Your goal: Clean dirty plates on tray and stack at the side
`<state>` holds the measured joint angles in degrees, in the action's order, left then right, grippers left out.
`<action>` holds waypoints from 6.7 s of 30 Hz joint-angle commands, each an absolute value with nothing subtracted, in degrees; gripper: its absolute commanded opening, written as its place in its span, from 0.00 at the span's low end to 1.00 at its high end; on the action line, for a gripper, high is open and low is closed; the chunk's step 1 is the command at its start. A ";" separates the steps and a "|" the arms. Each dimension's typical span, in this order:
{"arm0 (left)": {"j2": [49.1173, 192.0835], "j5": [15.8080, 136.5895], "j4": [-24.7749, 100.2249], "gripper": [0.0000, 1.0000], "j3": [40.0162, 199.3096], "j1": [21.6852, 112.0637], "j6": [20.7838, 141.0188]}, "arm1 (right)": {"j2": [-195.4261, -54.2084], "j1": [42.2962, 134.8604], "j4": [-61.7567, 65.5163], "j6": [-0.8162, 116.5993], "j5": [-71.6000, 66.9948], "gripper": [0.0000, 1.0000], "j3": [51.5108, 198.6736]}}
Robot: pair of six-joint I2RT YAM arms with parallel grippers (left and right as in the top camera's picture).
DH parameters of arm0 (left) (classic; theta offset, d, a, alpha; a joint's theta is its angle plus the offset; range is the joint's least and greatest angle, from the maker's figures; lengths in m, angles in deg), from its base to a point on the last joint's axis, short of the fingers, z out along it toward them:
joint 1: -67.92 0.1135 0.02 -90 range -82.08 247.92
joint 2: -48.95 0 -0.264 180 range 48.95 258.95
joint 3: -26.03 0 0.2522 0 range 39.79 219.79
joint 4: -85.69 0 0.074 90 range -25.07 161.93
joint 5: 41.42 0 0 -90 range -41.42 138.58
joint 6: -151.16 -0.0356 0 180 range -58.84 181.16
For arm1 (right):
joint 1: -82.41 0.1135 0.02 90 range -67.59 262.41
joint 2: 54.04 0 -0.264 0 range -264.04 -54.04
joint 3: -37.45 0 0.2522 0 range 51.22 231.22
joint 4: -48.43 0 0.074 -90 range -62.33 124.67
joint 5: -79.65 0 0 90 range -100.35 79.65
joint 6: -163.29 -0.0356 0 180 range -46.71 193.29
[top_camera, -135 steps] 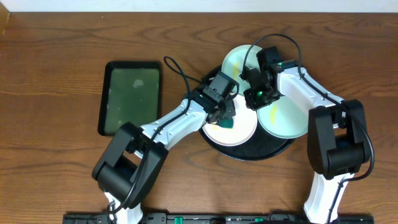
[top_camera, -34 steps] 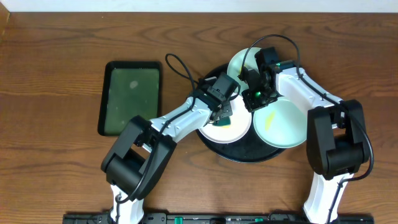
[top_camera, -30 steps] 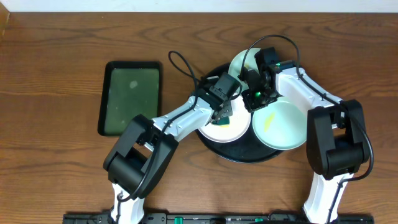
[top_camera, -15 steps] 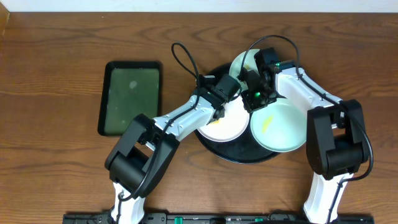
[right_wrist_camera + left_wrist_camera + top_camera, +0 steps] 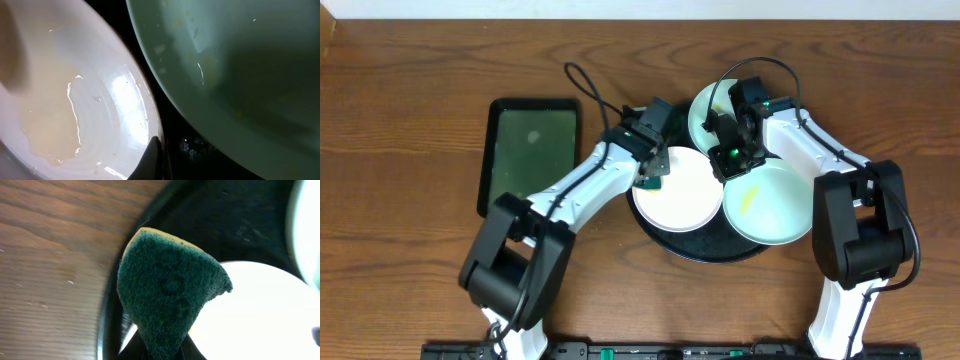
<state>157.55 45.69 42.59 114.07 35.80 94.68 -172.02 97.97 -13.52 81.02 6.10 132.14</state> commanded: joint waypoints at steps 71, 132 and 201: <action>133.07 52.53 22.83 0.07 112.93 73.73 87.73 | -142.75 119.06 -4.71 93.08 -50.99 0.01 131.84; 133.07 52.48 20.32 0.08 112.93 74.86 85.37 | -165.81 49.31 -2.61 75.05 13.99 0.01 131.40; 134.32 55.65 20.21 0.08 112.76 74.86 85.37 | -164.04 94.14 6.17 38.07 -16.76 0.10 122.50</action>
